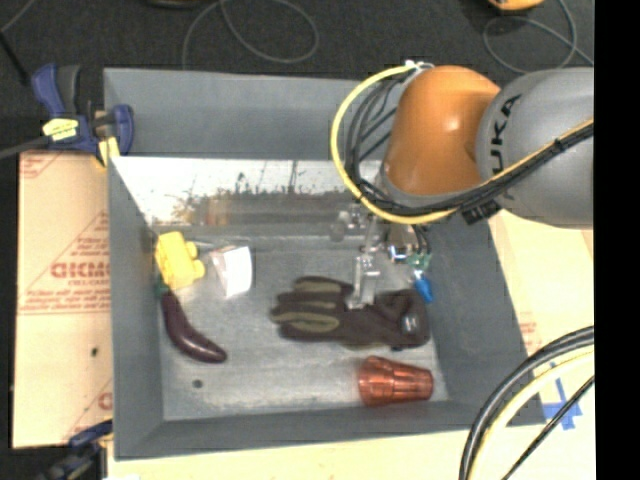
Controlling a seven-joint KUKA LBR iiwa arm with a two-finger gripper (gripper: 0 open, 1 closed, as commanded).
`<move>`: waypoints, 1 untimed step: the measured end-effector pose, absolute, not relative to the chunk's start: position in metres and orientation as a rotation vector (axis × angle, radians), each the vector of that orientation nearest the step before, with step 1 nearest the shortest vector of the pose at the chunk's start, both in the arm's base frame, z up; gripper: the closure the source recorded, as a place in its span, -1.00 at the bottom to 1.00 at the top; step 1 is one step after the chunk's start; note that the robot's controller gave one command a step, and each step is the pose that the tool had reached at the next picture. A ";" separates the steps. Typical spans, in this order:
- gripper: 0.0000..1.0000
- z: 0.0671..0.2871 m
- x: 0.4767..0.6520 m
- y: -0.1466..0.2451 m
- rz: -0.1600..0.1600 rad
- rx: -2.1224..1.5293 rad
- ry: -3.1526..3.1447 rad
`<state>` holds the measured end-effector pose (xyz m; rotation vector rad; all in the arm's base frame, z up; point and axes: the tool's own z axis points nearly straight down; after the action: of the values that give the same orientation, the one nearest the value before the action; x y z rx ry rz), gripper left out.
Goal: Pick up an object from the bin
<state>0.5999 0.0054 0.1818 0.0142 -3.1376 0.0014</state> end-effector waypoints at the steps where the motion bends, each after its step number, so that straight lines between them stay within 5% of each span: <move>1: -1.00 0.186 0.602 0.005 0.001 0.014 -3.146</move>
Offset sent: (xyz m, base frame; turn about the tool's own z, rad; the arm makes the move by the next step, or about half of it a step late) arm -0.0075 0.0026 -0.1005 -0.1743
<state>0.6015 0.0055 0.1864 0.0140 -3.1457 0.0013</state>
